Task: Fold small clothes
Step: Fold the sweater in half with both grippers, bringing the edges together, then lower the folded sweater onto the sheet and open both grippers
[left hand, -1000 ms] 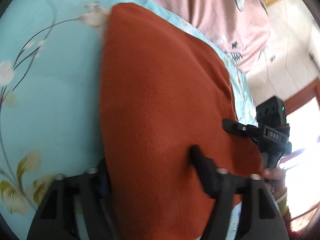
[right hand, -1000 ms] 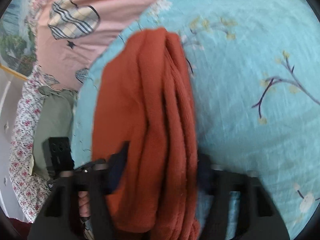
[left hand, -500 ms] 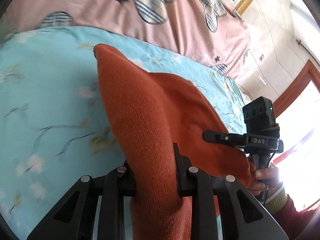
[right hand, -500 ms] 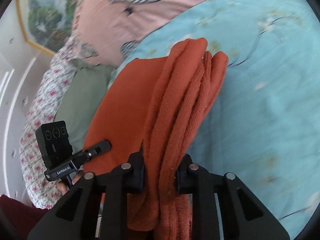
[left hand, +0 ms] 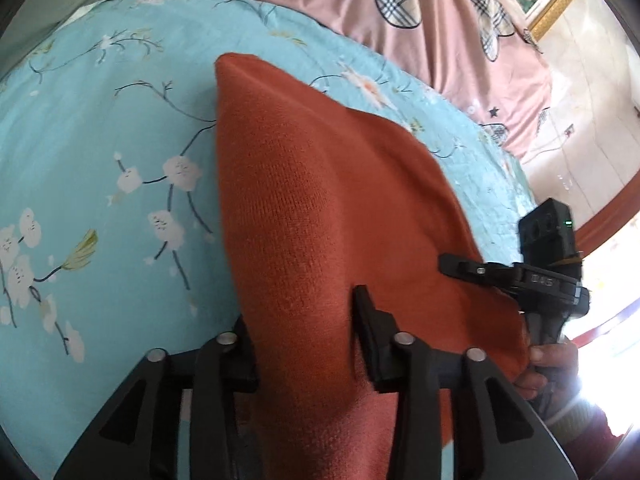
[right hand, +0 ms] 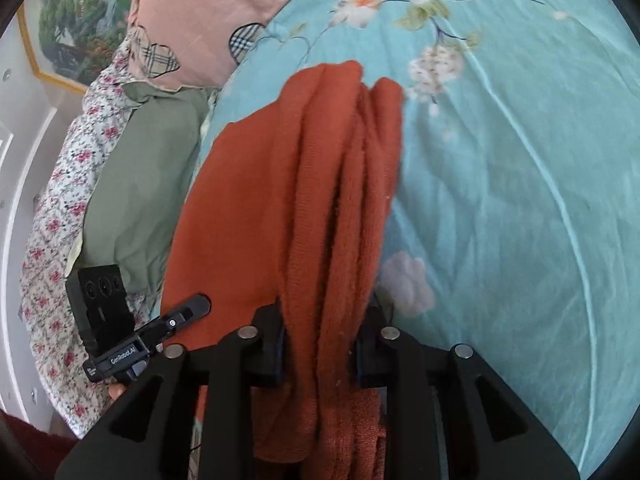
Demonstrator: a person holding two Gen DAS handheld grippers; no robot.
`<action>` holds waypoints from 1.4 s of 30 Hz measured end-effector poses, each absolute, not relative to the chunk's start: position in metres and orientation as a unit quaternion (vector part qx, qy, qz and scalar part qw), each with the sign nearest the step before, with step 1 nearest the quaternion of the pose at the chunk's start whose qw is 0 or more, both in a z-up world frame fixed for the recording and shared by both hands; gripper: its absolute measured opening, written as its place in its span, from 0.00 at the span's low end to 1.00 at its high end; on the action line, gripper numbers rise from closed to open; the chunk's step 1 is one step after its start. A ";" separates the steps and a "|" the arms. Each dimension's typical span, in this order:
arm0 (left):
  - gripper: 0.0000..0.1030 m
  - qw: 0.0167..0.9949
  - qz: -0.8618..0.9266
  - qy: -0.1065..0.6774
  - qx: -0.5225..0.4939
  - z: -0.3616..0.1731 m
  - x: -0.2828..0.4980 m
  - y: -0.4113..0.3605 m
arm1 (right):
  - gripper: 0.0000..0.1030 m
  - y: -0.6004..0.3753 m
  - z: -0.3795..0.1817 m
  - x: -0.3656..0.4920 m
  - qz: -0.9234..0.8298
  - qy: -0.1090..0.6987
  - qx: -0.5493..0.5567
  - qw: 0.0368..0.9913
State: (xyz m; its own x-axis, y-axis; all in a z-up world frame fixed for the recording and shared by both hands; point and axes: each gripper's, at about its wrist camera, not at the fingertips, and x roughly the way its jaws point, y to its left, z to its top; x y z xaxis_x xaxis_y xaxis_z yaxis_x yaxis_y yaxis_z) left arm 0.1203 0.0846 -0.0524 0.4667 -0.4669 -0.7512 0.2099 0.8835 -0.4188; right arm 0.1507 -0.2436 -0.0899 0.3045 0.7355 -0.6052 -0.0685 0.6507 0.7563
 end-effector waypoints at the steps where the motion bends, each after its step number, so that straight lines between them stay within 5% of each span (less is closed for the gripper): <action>1: 0.44 0.847 -0.196 0.476 -0.133 -0.051 0.121 0.082 | 0.33 -0.244 -0.087 0.151 0.267 0.525 0.315 0.744; 5: 0.44 0.863 -0.176 0.459 -0.117 -0.035 0.105 0.086 | 0.48 -0.252 -0.061 0.143 0.219 0.516 0.273 0.782; 17: 0.42 0.881 -0.240 0.387 -0.131 0.015 0.062 0.090 | 0.43 -0.232 -0.033 0.150 0.200 0.485 0.215 0.824; 27: 0.42 0.862 -0.245 0.423 -0.133 -0.014 0.069 0.084 | 0.43 -0.237 -0.048 0.168 0.192 0.493 0.251 0.811; 29: 0.42 0.860 -0.245 0.426 -0.135 -0.013 0.071 0.083 | 0.32 -0.233 -0.047 0.170 0.198 0.494 0.246 0.810; 30: 0.42 0.860 -0.244 0.427 -0.135 -0.012 0.072 0.083 | 0.12 -0.232 -0.044 0.170 0.200 0.492 0.242 0.812; 36: 0.42 0.864 -0.259 0.419 -0.107 0.002 0.071 0.067 | 0.11 -0.246 0.020 0.149 0.220 0.400 0.231 0.859; 42: 0.42 0.857 -0.253 0.441 -0.085 -0.020 0.073 0.055 | 0.11 -0.258 -0.039 0.160 0.175 0.471 0.243 0.830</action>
